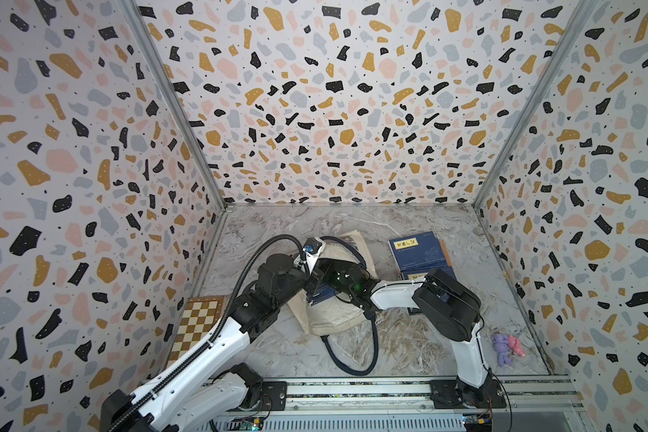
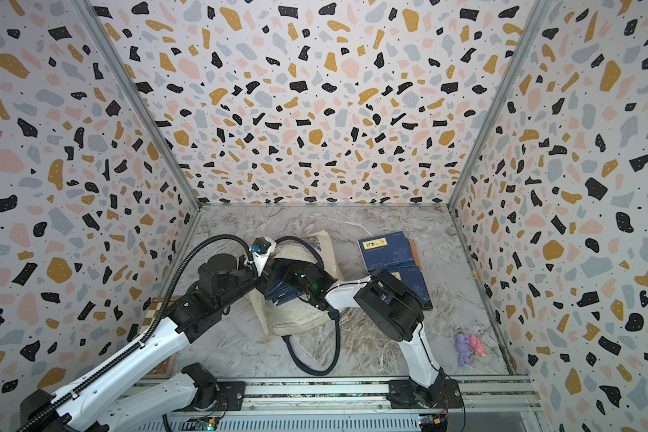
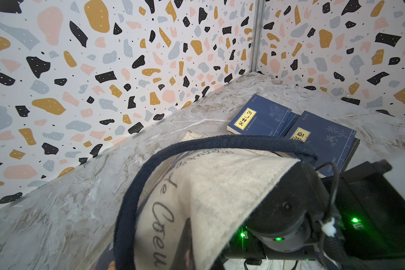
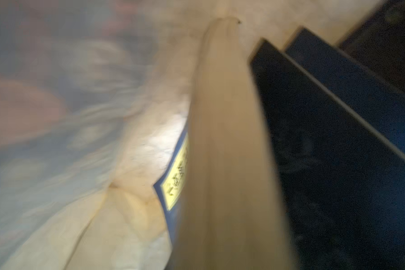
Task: Take out the books from the canvas bag
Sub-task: Pick up the book from the canvas bag.
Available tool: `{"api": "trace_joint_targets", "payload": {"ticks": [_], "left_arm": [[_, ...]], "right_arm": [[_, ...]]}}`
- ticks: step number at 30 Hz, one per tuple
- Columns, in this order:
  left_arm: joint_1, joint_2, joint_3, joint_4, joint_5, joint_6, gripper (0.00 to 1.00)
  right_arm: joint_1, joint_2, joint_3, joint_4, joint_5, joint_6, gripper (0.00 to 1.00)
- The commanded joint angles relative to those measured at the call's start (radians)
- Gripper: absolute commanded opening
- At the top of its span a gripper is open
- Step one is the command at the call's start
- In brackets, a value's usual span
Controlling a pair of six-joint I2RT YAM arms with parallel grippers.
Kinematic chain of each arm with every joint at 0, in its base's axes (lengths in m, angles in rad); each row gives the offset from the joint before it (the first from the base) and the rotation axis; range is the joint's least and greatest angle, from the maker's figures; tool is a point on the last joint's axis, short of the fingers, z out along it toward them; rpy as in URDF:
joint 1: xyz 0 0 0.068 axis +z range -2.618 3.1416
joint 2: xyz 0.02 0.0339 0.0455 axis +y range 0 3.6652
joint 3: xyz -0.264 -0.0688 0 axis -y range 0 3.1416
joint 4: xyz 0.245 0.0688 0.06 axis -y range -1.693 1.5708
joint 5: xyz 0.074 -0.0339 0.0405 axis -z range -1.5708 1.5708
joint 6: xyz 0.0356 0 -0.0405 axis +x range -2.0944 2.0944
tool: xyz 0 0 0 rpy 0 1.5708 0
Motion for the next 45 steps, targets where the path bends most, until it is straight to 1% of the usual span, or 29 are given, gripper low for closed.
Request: {"api": "trace_joint_targets", "payload": {"ticks": [1,4,10,17,22,25,28,33,38,39,41,42,43,45], "left_arm": [[-0.006,0.013,0.053,0.067,-0.043,0.001,0.00],[-0.006,0.030,0.062,0.054,-0.077,-0.001,0.00],[-0.004,0.074,0.079,0.031,-0.147,-0.012,0.00],[0.003,0.095,0.094,0.013,-0.185,-0.020,0.00],[0.007,0.117,0.110,-0.009,-0.205,-0.027,0.00],[0.014,0.127,0.118,-0.017,-0.214,-0.032,0.00],[0.023,0.133,0.119,-0.018,-0.215,-0.043,0.00],[0.028,0.161,0.133,-0.028,-0.211,-0.053,0.00],[0.046,0.178,0.142,-0.027,-0.232,-0.068,0.00],[0.052,0.183,0.143,-0.026,-0.235,-0.074,0.00],[0.066,0.198,0.152,-0.028,-0.239,-0.083,0.00],[0.073,0.207,0.159,-0.034,-0.237,-0.090,0.00],[0.078,0.213,0.165,-0.042,-0.234,-0.095,0.00],[0.091,0.220,0.173,-0.049,-0.225,-0.111,0.00]], "right_arm": [[0.008,-0.099,-0.012,-0.021,-0.038,-0.121,0.00],[0.010,-0.151,-0.041,-0.022,-0.071,-0.168,0.00],[0.023,-0.279,-0.093,-0.103,-0.123,-0.291,0.00],[0.029,-0.419,-0.178,-0.208,-0.153,-0.427,0.00],[0.022,-0.514,-0.207,-0.312,-0.154,-0.535,0.00],[0.014,-0.572,-0.220,-0.346,-0.185,-0.591,0.00],[0.014,-0.629,-0.238,-0.362,-0.211,-0.621,0.00],[0.003,-0.737,-0.284,-0.371,-0.218,-0.673,0.00],[-0.066,-0.782,-0.316,-0.386,-0.264,-0.695,0.00],[-0.089,-0.781,-0.316,-0.390,-0.286,-0.692,0.00],[-0.127,-0.780,-0.315,-0.371,-0.380,-0.690,0.00],[-0.135,-0.778,-0.306,-0.370,-0.405,-0.701,0.00],[-0.135,-0.774,-0.290,-0.387,-0.413,-0.722,0.00],[-0.120,-0.760,-0.244,-0.457,-0.385,-0.764,0.00]]}}
